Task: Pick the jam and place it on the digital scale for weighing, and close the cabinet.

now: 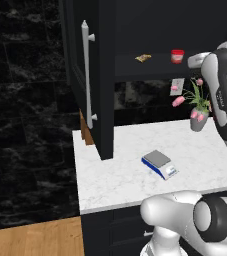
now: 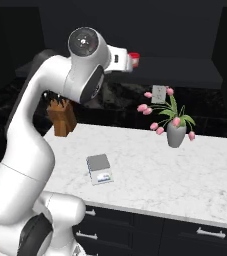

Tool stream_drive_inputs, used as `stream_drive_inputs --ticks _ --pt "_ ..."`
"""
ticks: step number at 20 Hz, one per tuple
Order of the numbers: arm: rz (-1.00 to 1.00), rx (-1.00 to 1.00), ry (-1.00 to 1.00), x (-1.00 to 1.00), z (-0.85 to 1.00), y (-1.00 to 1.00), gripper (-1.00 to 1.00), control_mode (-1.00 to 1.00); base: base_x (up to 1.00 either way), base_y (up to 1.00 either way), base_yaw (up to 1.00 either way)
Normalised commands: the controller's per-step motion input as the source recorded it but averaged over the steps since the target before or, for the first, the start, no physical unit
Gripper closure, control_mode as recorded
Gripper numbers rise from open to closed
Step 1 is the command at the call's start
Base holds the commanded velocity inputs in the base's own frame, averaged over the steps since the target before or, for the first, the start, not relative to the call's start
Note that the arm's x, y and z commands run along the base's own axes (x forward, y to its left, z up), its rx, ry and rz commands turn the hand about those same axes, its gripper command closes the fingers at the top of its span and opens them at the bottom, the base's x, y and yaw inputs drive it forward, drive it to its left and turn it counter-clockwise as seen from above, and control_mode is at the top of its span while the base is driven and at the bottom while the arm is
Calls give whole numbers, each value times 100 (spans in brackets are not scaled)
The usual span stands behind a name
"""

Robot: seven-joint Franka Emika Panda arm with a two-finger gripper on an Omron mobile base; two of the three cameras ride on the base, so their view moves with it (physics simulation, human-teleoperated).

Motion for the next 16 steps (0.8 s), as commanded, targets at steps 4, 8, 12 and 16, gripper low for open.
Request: stream_drive_inputs --ticks 4,8,12,16 --pt "0 0 0 43 -4 -8 -100 -100 0 0 0" --pt "1 0 0 54 -12 -1 -100 -100 0 0 0" --pt "2 0 0 52 -14 -9 -100 -100 0 0 0" --pt "1 0 1 48 -2 -14 -100 -100 0 0 0"
